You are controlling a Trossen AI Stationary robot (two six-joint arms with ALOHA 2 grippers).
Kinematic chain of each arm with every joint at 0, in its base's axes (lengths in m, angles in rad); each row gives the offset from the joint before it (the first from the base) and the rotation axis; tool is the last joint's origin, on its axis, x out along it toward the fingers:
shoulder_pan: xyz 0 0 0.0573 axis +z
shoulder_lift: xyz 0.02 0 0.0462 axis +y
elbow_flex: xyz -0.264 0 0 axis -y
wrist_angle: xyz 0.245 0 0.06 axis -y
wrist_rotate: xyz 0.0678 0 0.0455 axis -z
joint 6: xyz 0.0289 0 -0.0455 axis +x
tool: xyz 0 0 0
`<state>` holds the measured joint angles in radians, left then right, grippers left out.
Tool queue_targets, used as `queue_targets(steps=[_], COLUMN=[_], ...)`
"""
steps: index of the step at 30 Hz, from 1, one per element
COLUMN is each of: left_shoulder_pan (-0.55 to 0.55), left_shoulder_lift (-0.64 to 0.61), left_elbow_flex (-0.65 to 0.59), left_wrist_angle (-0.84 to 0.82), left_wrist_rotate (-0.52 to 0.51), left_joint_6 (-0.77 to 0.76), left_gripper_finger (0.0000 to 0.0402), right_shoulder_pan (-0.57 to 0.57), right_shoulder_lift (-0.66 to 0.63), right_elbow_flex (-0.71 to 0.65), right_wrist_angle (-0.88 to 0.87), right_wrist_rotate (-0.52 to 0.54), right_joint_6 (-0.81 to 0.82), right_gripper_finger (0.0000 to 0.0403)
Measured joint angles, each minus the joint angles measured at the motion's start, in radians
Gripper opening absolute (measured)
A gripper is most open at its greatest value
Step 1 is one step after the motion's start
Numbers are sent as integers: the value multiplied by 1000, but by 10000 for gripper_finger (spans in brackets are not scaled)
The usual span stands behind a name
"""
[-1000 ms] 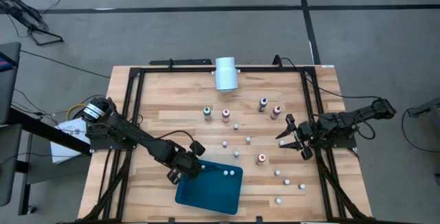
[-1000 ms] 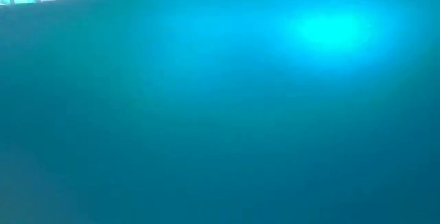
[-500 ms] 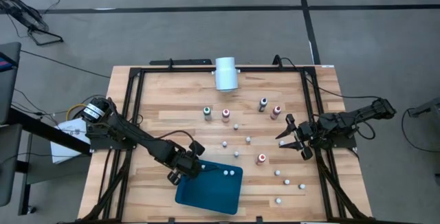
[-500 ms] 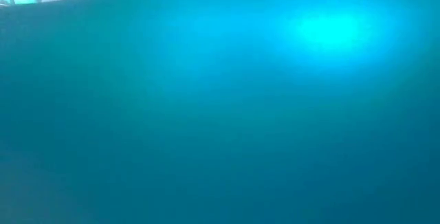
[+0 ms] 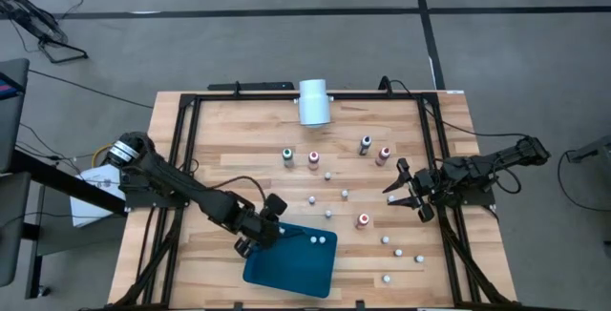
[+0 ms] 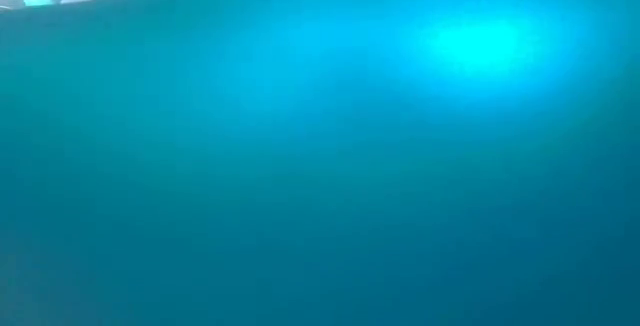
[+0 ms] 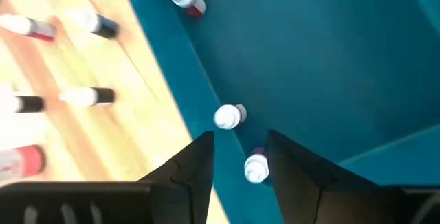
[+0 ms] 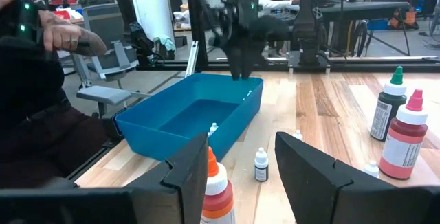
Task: Pick & Place food coloring
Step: Put the large green food coloring bottle into the blue bin
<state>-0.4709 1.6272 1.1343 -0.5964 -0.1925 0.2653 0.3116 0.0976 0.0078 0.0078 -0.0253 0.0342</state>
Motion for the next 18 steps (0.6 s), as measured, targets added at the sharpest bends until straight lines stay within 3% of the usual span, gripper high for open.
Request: queue_targets(steps=[3, 11, 18], left_shoulder_pan=[18, 158, 364], left_shoulder_lift=[-51, -150, -162], left_elbow_flex=[11, 11, 11], left_wrist_angle=[-19, -11, -3], left_wrist_rotate=[-26, -239, -235], left_joint_6=[30, 91, 139], left_gripper_finger=[125, 125, 125], right_shoulder_pan=[0, 0, 0], right_shoulder_lift=[0, 0, 0], right_elbow_flex=[0, 0, 0], right_wrist_angle=[0, 0, 0], right_wrist_rotate=[0, 0, 0], right_joint_6=[0, 0, 0], right_gripper_finger=[159, 159, 159])
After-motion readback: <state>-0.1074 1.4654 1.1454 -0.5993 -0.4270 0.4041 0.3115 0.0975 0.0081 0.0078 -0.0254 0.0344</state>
